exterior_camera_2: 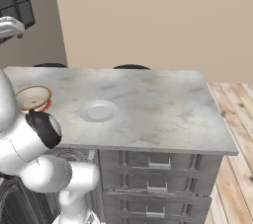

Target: Move the bowls from the cabinet to the plates on the dining table.

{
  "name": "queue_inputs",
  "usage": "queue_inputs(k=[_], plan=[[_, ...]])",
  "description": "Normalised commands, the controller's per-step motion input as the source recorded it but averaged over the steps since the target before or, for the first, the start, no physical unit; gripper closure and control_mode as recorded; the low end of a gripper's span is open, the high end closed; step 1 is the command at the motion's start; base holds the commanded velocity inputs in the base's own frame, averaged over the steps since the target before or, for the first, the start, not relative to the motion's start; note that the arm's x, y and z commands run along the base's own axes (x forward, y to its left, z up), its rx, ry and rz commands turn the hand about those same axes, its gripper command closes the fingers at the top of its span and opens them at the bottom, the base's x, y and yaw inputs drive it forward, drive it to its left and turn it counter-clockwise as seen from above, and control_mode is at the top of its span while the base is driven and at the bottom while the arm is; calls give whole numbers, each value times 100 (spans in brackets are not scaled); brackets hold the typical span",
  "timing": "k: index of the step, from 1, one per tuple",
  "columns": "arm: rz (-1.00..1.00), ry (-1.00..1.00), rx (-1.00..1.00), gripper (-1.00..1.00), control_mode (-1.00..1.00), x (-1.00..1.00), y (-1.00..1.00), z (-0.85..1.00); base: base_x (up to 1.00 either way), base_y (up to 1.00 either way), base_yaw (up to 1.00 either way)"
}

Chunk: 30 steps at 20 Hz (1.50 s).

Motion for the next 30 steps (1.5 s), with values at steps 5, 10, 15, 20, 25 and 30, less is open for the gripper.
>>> queue_inputs(k=[5,10,15,20,25,30], plan=[[42,1,20,-100,-100,-46,-90,-1,0,0,0],[28,12,-1,-100,-100,0,-83,-57,0,0,0],[16,11,-16,-100,-100,-12,-39,-30,0,0,0],[9,13,-22,-100,-100,-14,-21,-7,0,0,0],[15,15,-25,-100,-100,-2,-41,-13,0,0,0],[19,17,-26,-100,-100,-14,-64,-65,0,0,0]])
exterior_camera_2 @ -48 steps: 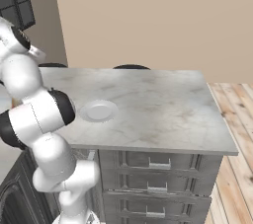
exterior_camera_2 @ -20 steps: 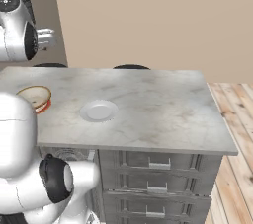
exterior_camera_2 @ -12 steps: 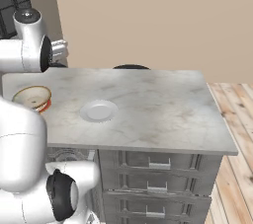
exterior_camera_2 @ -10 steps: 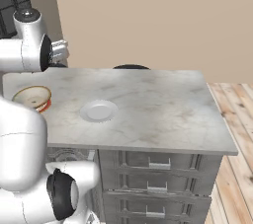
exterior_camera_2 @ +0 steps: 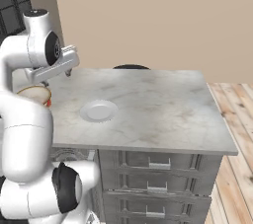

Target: Move the bowls from the cabinet to the plates on the dining table.

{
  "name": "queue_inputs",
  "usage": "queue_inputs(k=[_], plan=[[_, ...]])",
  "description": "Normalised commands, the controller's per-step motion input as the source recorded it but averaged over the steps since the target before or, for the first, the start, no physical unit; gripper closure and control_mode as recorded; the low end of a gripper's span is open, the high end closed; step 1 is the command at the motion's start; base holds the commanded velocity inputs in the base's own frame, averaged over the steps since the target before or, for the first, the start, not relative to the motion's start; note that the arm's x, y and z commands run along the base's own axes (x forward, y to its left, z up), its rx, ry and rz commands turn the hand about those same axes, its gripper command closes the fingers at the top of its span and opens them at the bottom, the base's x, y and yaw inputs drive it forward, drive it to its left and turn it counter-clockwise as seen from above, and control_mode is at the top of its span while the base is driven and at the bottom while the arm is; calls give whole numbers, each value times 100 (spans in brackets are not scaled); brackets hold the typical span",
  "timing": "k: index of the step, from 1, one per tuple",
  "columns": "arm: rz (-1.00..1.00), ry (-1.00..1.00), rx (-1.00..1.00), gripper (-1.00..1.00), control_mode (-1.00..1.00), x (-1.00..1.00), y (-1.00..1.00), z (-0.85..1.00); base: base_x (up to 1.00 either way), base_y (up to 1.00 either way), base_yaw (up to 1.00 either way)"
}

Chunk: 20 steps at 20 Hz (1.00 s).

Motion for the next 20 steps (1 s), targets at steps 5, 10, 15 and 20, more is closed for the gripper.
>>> queue_inputs(k=[5,10,15,20], plan=[[22,13,-27,-100,-100,-24,-66,-65,0,0,0],[21,5,-18,-100,-100,-29,-67,-35,0,0,0],[21,3,-12,-100,-100,-26,-81,-36,0,0,0],[17,2,-1,-100,-100,-7,-94,-18,0,0,0]])
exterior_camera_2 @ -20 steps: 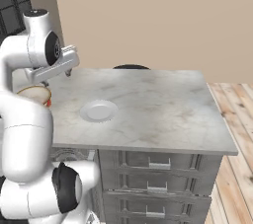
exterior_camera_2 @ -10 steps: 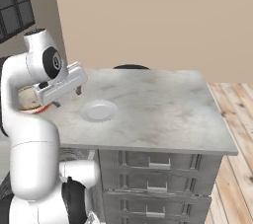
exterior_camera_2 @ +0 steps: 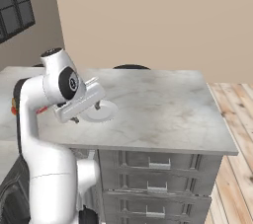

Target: Move the bowls from the cabinet to the plates on the dining table.

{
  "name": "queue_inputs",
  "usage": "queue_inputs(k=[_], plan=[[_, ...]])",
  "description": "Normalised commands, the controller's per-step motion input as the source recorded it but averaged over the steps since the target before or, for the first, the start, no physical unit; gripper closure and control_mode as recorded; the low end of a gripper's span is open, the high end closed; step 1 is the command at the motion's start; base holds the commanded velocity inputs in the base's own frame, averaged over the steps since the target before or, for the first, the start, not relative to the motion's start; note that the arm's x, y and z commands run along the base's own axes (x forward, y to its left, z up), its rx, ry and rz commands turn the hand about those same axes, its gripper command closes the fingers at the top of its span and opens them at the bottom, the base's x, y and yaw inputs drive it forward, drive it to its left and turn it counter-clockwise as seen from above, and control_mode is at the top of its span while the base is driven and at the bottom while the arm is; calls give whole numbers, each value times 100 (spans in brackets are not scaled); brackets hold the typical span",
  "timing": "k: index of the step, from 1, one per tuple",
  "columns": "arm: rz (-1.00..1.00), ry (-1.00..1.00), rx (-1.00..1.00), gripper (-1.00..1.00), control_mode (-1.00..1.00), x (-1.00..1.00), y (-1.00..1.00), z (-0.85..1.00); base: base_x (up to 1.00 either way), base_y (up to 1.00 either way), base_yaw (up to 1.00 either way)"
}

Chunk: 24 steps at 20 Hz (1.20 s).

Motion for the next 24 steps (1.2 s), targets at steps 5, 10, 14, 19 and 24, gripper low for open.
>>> queue_inputs(k=[5,10,14,19,24], plan=[[10,3,12,-100,-100,0,-85,-2,0,0,0],[2,4,12,-100,-100,2,-47,-4,0,0,0],[0,1,4,-100,-100,4,-2,0,0,0,0],[0,6,1,-100,-100,17,0,-1,0,0,0],[0,1,1,-100,100,2,0,-1,-15,-8,0]])
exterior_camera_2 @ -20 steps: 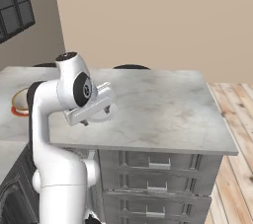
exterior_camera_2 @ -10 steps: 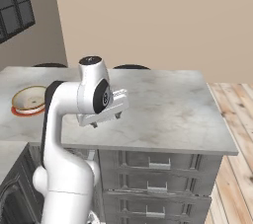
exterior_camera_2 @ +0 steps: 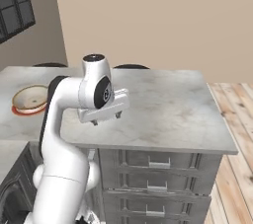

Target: Move the bowls from the cabinet to the plates on the dining table.

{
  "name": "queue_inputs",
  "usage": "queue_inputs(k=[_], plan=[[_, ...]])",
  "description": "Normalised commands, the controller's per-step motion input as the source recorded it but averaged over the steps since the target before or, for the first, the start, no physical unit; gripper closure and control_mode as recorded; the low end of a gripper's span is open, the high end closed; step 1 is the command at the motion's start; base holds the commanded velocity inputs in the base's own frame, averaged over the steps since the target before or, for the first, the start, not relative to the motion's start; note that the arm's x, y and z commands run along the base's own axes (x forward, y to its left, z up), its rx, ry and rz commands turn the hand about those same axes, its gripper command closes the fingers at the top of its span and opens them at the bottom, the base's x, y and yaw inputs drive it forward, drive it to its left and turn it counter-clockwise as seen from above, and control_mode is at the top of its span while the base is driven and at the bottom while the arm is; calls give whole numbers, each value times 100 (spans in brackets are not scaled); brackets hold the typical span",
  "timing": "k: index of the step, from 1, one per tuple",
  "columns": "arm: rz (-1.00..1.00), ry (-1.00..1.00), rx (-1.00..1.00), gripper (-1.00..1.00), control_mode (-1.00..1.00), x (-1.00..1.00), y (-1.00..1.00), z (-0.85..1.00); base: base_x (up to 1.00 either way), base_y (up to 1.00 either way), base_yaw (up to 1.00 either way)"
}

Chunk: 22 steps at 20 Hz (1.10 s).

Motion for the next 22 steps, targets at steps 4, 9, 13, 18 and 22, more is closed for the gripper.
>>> queue_inputs(k=[4,9,13,18,22], plan=[[0,0,0,-100,100,0,0,0,-89,-19,3],[0,0,0,-100,100,0,0,0,-86,-34,2],[0,0,0,-100,100,0,0,0,-4,-92,-8],[0,0,0,-100,100,0,0,0,0,-100,-23],[0,0,0,-100,100,0,0,0,0,-100,-25]])
